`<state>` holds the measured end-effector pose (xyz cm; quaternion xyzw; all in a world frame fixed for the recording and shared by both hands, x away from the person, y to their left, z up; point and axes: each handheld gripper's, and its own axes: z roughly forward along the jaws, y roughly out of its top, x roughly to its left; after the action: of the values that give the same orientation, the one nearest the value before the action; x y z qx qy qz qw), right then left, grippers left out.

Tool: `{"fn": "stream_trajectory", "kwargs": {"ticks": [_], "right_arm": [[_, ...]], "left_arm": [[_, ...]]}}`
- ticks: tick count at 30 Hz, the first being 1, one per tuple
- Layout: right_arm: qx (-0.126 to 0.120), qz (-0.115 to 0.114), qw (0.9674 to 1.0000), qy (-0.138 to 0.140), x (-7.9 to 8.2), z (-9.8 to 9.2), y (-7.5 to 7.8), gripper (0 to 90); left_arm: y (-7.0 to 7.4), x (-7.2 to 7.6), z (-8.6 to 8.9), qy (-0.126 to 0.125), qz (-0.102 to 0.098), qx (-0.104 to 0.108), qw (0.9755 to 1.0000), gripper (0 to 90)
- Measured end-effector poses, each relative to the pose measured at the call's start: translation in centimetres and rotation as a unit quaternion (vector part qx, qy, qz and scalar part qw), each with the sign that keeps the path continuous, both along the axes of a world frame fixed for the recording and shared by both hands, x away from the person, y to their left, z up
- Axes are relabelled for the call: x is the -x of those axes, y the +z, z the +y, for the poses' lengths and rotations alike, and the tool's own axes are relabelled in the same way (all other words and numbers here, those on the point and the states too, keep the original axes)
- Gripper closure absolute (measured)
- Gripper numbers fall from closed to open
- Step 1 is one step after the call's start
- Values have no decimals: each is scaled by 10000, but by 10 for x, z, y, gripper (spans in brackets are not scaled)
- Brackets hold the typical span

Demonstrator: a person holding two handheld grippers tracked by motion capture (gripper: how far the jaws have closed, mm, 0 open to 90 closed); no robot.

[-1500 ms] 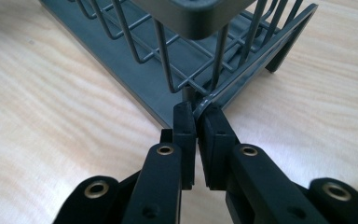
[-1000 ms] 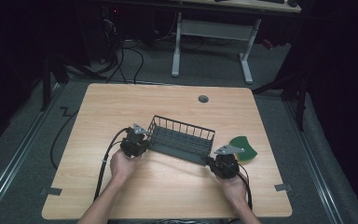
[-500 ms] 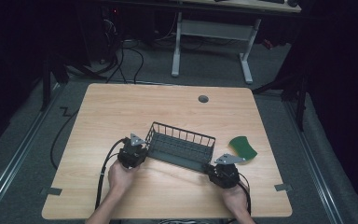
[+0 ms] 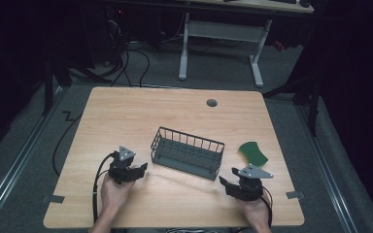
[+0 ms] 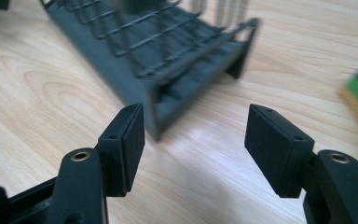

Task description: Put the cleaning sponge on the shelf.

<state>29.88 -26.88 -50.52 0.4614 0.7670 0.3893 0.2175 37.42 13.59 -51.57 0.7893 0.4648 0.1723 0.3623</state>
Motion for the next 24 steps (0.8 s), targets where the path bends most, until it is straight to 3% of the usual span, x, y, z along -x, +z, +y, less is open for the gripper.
{"fn": "stream_trajectory", "kwargs": {"ticks": [7, 9, 16, 21, 24], "right_arm": [[-21, -266, 9986, -466, -6, -30, 8, 334], [-26, -261, 9978, -604, -11, -40, 10, 335], [58, -158, 9955, -934, -29, -65, 18, 336], [173, 20, 9934, -1133, -46, -77, 18, 327], [147, -13, 9923, -1226, -50, -83, 17, 333]], "left_arm": [[-12, 5, 19, 329, 6, -226, 9992, 379], [-16, 7, 29, 478, -49, -218, 9986, 379], [-20, 9, 44, 636, -213, -172, 9976, 369], [-21, 10, 44, 721, -201, -184, 9970, 338], [-21, 10, 45, 752, -197, -186, 9968, 332]]}}
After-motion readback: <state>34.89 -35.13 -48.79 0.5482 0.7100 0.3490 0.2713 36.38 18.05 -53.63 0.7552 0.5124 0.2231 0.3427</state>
